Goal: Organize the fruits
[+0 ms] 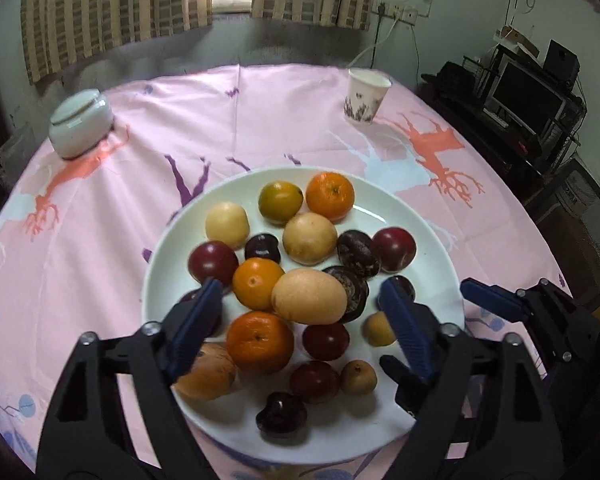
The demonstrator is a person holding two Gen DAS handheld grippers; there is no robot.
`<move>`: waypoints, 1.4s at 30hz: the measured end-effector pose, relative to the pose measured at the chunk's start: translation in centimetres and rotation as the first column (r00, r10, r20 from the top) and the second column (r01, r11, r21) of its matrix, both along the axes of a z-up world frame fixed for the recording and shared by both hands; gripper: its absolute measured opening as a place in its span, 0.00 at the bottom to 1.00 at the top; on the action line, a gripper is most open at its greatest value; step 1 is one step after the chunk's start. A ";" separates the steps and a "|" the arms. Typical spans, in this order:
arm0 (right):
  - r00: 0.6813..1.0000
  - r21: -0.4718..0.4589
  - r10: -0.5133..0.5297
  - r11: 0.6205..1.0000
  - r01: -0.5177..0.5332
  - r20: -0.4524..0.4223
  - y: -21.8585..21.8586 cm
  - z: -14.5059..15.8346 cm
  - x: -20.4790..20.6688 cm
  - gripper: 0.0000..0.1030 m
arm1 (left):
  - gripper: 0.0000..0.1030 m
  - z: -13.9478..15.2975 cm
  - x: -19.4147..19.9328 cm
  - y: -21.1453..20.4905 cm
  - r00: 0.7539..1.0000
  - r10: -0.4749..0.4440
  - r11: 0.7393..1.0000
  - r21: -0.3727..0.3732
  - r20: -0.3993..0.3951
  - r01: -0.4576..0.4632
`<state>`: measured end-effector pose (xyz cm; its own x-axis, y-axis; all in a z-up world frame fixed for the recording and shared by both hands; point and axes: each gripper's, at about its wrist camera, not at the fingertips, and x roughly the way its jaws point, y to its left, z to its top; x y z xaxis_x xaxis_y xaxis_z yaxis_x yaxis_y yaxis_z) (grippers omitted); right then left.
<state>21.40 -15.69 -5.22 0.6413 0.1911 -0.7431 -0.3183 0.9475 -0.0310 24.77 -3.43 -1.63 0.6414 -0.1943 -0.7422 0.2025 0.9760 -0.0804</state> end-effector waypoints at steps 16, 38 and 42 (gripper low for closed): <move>0.985 0.002 -0.158 0.987 0.158 -0.063 -2.0 2.1 -11.2 0.99 | 0.98 3.3 -15.3 4.9 0.974 0.197 0.977 0.061 0.114 -0.204; 0.987 -0.058 -0.159 0.985 0.160 0.024 -0.2 4.0 -14.6 0.99 | 0.98 3.2 -18.7 5.1 0.986 0.157 0.986 0.054 0.059 -0.160; 0.987 -0.058 -0.160 0.985 0.161 0.023 -0.2 4.0 -14.6 0.99 | 0.98 3.2 -18.6 5.0 0.987 0.154 0.986 0.057 0.053 -0.157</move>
